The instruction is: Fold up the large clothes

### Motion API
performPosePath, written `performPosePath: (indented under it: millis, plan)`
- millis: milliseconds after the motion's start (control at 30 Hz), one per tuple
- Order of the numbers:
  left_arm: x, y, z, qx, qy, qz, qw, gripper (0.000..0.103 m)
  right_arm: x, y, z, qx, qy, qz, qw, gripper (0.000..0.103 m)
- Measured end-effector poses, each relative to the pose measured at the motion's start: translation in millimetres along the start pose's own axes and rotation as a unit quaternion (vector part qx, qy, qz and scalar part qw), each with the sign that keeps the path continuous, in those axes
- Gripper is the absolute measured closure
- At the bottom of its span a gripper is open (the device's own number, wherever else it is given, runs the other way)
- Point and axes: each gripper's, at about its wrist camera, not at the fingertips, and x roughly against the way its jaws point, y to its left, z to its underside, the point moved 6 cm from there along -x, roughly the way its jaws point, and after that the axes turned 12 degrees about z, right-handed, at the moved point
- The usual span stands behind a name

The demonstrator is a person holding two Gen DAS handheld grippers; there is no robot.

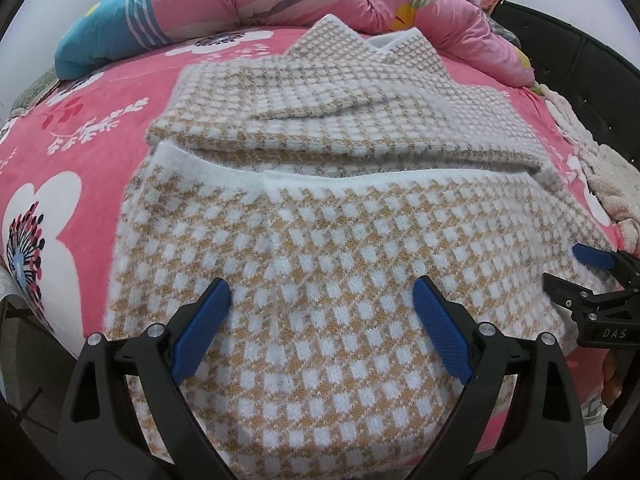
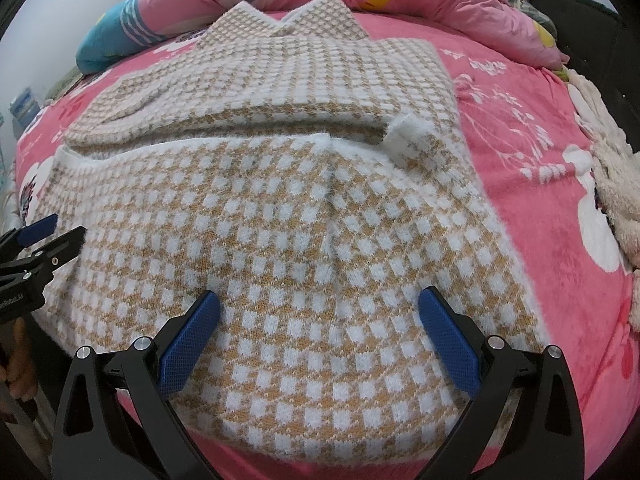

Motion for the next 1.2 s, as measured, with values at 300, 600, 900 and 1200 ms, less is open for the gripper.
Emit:
performPosePath:
  millis: [300,600,900,1200]
  plan:
    - [-2,1,-2,0.007,0.003,-0.001,1.0,0.013,-2,0,-2,0.001,0.009,0.004,1.0,0.006]
    - [-4,2,-4,0.006,0.007,0.0,1.0,0.012,-2,1,-1,0.001,0.007,0.002,1.0,0.006]
    - [-4,1,-2,0.006,0.008,0.0,1.0,0.012,11,1,-6,0.002,-0.001,0.001,1.0,0.006]
    - [-4,2,-2,0.006,0.008,0.001,0.9999,0.011,31,18,-20,0.012,-0.038,-0.035,0.999,0.006]
